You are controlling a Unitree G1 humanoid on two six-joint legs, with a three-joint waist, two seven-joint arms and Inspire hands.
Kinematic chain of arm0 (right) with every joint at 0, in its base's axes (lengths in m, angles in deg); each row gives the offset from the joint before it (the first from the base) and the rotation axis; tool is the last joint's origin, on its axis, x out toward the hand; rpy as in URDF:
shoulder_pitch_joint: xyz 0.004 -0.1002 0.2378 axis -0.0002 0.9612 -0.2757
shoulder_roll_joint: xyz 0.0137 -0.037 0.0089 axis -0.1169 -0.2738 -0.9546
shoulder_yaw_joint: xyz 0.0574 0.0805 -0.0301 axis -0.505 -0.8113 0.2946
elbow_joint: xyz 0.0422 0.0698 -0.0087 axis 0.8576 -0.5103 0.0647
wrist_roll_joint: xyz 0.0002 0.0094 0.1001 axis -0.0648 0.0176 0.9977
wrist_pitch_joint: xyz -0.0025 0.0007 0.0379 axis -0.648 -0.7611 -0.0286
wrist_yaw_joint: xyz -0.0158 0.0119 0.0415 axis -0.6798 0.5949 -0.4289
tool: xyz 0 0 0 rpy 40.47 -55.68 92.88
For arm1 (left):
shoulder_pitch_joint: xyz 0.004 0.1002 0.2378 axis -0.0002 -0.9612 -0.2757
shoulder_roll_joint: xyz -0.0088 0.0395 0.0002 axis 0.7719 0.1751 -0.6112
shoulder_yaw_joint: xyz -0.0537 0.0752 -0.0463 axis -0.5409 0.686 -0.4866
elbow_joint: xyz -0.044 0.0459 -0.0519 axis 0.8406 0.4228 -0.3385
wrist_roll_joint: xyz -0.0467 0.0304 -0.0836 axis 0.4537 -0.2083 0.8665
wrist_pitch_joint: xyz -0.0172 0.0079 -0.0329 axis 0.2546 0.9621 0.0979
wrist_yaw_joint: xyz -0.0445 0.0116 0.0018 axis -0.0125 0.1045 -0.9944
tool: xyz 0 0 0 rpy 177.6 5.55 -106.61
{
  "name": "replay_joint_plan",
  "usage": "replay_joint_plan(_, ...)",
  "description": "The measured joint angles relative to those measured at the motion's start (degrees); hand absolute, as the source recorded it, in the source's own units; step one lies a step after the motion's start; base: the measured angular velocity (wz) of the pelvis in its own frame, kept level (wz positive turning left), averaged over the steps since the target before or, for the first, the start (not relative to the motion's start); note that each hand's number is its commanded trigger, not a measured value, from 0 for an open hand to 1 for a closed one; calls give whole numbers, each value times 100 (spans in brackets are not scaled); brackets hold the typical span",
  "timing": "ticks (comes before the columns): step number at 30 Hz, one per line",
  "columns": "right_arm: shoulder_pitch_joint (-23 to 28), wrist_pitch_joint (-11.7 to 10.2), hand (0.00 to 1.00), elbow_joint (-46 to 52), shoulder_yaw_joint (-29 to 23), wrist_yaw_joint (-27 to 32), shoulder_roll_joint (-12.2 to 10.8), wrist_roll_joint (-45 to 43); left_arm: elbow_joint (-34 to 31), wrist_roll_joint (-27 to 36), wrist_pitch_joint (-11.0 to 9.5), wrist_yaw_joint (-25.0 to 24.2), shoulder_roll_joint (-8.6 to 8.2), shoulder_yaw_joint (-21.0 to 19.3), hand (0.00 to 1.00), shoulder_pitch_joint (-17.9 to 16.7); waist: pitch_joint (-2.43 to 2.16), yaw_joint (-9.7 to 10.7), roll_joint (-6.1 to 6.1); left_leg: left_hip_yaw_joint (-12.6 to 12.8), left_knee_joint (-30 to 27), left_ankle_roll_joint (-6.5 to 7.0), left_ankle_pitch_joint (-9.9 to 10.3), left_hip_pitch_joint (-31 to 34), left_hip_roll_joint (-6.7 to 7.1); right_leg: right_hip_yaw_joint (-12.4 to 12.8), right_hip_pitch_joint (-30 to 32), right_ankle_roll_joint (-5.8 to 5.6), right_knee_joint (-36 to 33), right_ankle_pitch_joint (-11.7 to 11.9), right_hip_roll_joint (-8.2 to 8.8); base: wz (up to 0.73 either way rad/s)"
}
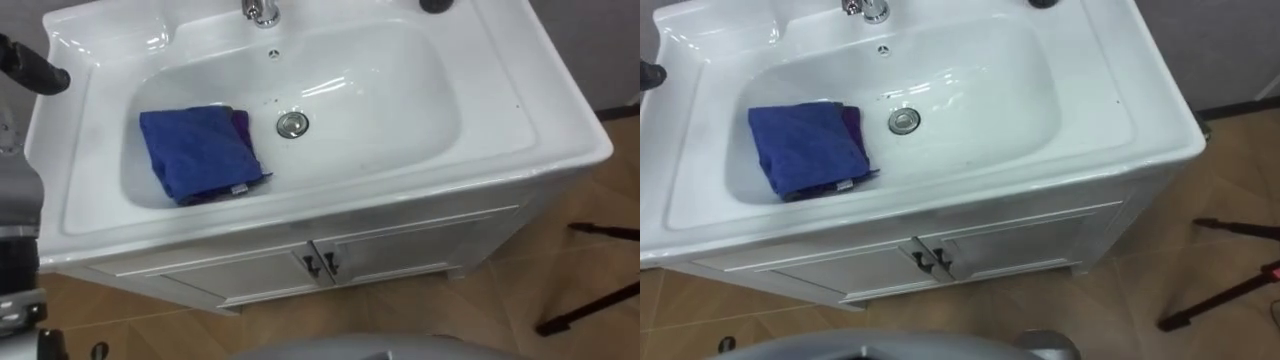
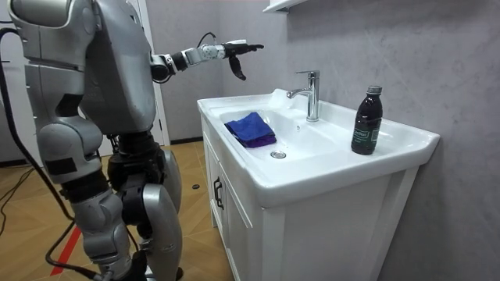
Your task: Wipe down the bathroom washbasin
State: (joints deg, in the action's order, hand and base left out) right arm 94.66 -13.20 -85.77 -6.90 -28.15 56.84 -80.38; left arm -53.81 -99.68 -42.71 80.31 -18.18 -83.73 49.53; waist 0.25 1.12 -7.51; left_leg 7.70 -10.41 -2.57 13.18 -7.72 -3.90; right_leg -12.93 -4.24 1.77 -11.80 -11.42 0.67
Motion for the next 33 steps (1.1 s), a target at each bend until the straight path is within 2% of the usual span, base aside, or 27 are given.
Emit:
replay_joint_plan(5,-7,3,0,22,3,-15,-10,-17,-114,-34,-5,26,-53,-48,0,-109,37,-15,59,-1,8,0,0,-4,0,-1,-12,-4,12,-3,-6,1)
replay_joint_plan(7,7,3,0,0,4,-13,-8,-31,-332,-135,-29,177,-307,-166,0,-500,50,-14,104,0,16,0,0,-87,10,-16,-81,-13,15,-9,-13,-4)
replay_joint_plan(10,36,7,0,-4,14,-12,-9,-19,-342,-121,-56,328,-562,-200,0,-873,19,-79,143,-13,27,0,0,-86,24,-38,-73,-25,17,-16,-12,1)
replay_joint_plan(11,41,5,0,-4,14,-13,-9,-19,-342,-121,-64,355,-575,-200,0,-953,16,-109,153,-23,36,0,0,-88,24,-16,-65,-25,17,-15,-13,0)
replay_joint_plan(13,121,9,0,21,9,-17,-8,-24,-343,-108,-131,484,-579,-256,0,-1274,-28,-180,199,-109,73,0,0,-92,32,-36,-78,-27,20,-16,-12,4)
replay_joint_plan(17,183,36,0,41,7,-25,1,-81,-339,-107,-153,726,-608,-399,0,-1607,-37,-316,224,-280,83,0,0,-86,54,-125,-120,-36,19,-16,4,17)
replay_joint_plan(18,188,85,0,72,2,-31,1,-86,-338,-107,-158,825,-660,-474,0,-1754,-36,-318,228,-320,88,1,0,-96,66,-145,-153,-54,24,-26,11,20)
replay_joint_plan(19,220,100,0,144,0,-33,1,-99,-340,-109,-160,929,-745,-571,0,-1952,-42,-371,224,-314,83,1,0,-107,72,-145,-171,-65,22,-35,16,13)
replay_joint_plan(23,228,169,0,152,0,-28,7,-102,-335,-86,-78,1098,-1007,-811,0,-2346,-41,-633,231,-315,69,1,-1,-101,71,-158,-159,-62,24,-45,16,9)
replay_joint_plan(25,185,219,0,142,7,-42,21,-153,-297,180,-77,1296,-1139,-969,0,-2615,-49,-791,250,-372,54,2,-1,-106,75,-214,-169,-63,52,-59,30,11)
replay_joint_plan(26,183,239,0,124,11,-63,20,-161,-292,188,-77,1316,-1150,-973,0,-2650,-49,-821,255,-420,42,2,-1,-91,79,-249,-191,-64,81,-59,32,29)
replay_joint_plan(27,179,270,0,122,14,-134,21,-238,-288,241,-74,1394,-1168,-1017,0,-2712,-70,-857,290,-531,12,2,-1,-82,86,-317,-224,-64,109,-59,31,27)
replay_joint_plan(30,161,271,0,144,10,-227,51,-279,-247,389,-75,1547,-1214,-1220,0,-2850,-60,-1052,344,-649,-31,2,-1,-44,85,-444,-277,-48,111,-70,39,22)
replay_joint_plan(33,153,283,0,173,8,-310,109,-260,-203,591,-54,1729,-1258,-1324,0,-2996,-73,-1149,398,-815,-108,2,-1,38,108,-594,-290,-49,104,-109,97,31)
